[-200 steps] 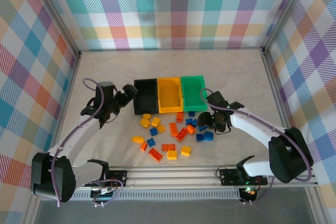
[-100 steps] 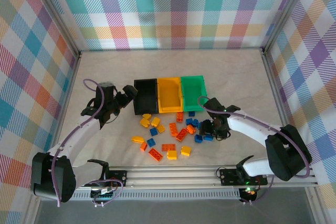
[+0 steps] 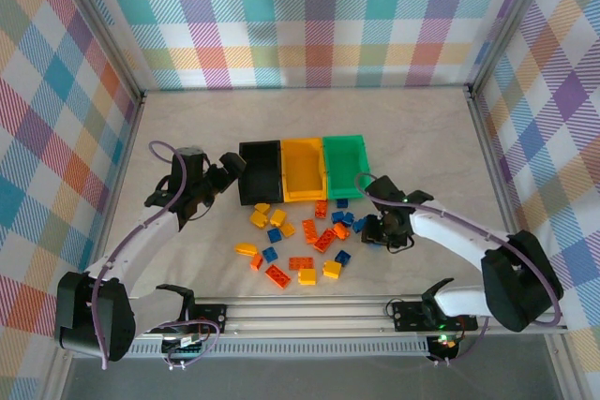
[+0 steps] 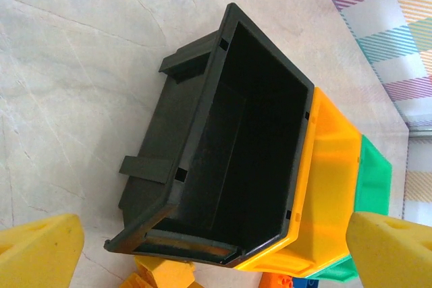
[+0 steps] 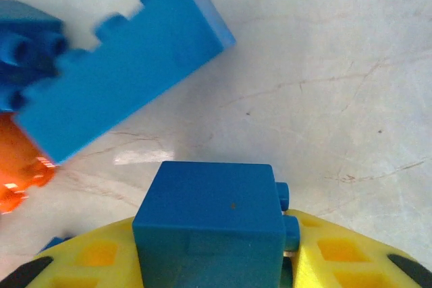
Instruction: Sort the legos into containers by color
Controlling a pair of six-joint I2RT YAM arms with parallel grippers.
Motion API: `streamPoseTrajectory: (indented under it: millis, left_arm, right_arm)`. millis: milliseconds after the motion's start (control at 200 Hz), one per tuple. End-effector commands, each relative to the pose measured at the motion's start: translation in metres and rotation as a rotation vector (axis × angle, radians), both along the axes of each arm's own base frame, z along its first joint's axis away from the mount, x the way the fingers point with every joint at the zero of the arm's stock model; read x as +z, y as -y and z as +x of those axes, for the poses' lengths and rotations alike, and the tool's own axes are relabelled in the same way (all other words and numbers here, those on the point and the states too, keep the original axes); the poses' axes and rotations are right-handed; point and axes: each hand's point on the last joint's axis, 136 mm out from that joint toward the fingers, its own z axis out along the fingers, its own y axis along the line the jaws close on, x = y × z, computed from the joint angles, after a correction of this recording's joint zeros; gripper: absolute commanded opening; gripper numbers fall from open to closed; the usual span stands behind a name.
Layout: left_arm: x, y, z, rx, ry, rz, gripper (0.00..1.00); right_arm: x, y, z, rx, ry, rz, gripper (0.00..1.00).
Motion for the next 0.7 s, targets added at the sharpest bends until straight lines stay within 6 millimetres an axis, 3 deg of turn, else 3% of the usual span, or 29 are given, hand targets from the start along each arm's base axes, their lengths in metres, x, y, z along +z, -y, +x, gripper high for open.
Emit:
streamPoseTrajectory:
  millis: [0, 140, 390, 470, 575, 695]
  left_arm:
    - [0.006, 0.011, -0.005, -0.048, 0.006, 0.013, 0.99]
    - [-0.003, 0.016, -0.018, -0.062, -0.027, -0.018, 0.99]
    - [-0.021, -0.005, -0.055, -0.031, -0.154, 0.075, 0.99]
    - [-0.027, -0.011, -0.065, -0.030, -0.188, 0.103, 0.97]
    - [-0.036, -0.013, -0.078, -0.052, -0.239, 0.139, 0.95]
    - [-0.043, -0.007, -0.091, -0.113, -0.287, 0.205, 0.92]
  right_arm:
    - [0.051, -0.020, 0.039, 0.059, 0.166, 0.060, 0.33]
    - [0.081, -0.050, 0.097, 0.068, 0.262, 0.119, 0.34]
    - [0.070, -0.069, 0.194, 0.020, 0.316, 0.061, 0.37]
    - [0.065, -0.071, 0.213, 0.008, 0.315, 0.047, 0.42]
    - [0.065, -0.074, 0.230, 0.004, 0.326, 0.032, 0.64]
    - [0.079, -0.081, 0.236, 0.011, 0.358, 0.068, 0.69]
